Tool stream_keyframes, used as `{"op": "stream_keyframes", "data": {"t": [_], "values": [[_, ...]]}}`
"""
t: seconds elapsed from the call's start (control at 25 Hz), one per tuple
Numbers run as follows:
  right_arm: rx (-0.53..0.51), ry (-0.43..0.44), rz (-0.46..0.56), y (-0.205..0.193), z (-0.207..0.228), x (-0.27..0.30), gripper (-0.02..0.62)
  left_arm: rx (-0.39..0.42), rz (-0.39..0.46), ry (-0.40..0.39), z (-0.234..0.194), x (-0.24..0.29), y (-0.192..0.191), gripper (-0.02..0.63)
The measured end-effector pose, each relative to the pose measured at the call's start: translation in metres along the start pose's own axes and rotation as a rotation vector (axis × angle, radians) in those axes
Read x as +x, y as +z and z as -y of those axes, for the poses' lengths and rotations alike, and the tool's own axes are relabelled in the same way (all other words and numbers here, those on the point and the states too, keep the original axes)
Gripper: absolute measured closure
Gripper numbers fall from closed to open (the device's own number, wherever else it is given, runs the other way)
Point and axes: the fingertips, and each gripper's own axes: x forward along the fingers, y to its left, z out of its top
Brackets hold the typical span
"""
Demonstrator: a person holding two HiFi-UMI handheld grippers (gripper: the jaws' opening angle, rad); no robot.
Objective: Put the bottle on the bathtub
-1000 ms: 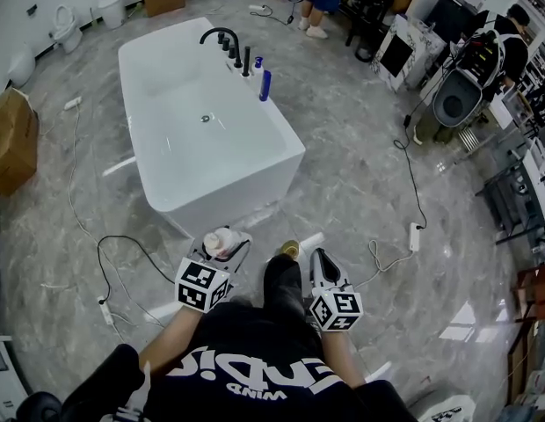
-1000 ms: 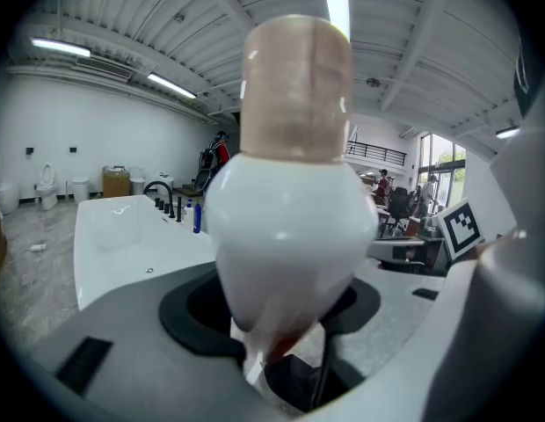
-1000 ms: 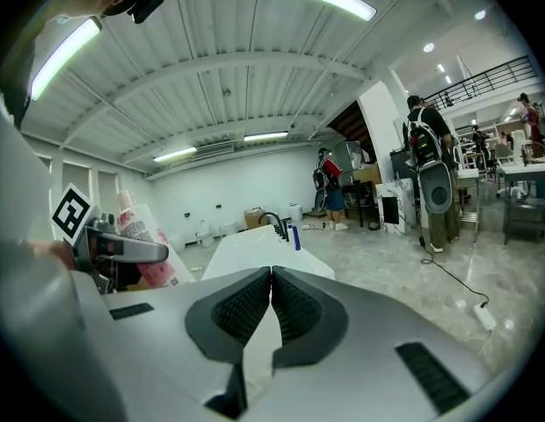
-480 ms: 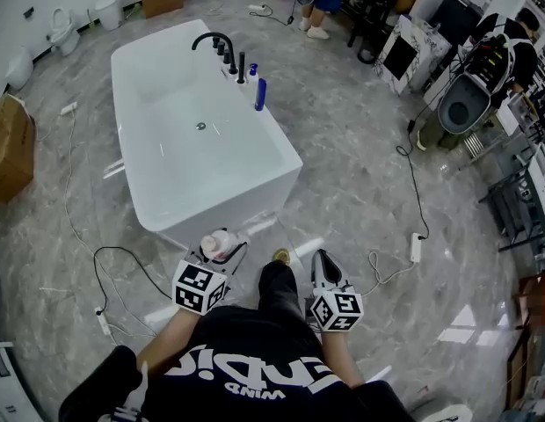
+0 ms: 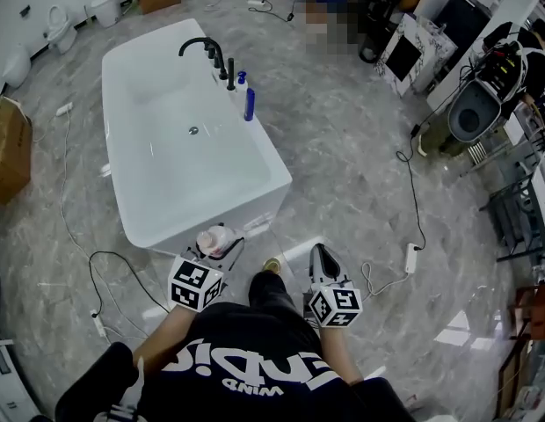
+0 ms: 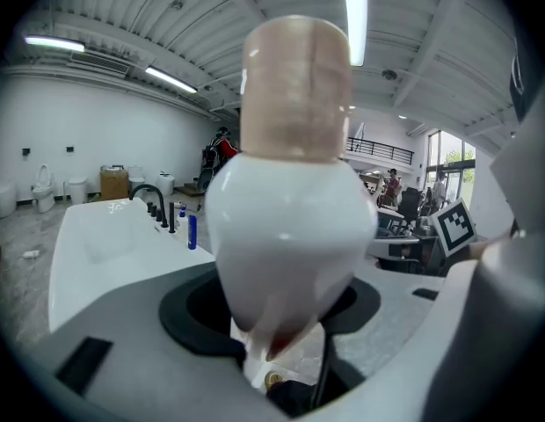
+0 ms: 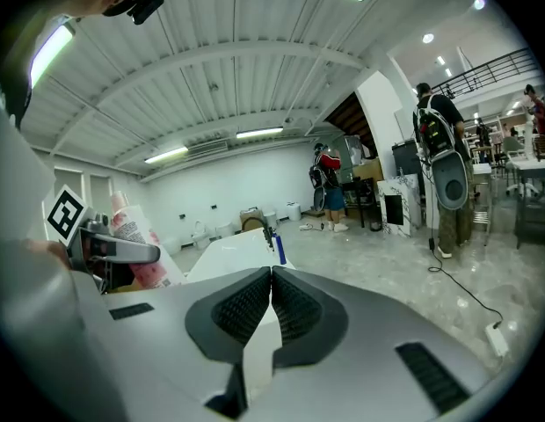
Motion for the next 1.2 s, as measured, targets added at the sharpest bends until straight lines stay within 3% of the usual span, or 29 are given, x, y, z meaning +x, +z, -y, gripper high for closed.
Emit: {"op": "stream_keyframes", "data": {"t": [0.52, 0.84, 1.2], "values": [[-0.051, 0.097, -0.023, 0.059, 0.07, 0.093, 0.571, -0.031, 0.028, 0.093, -0.025, 0.093, 0.053, 0.373], [-0.057, 0.135, -0.035, 0.087, 0.06, 0.143, 0.571, -0.029, 0.011, 0.095, -0.055, 0.116, 0.082, 0.373], [-0.037, 0.112, -0.051, 0.091, 0.069, 0.189, 0.571, 0.001, -0.006, 0.079, -0.089, 0.153, 0.094, 0.373]]}}
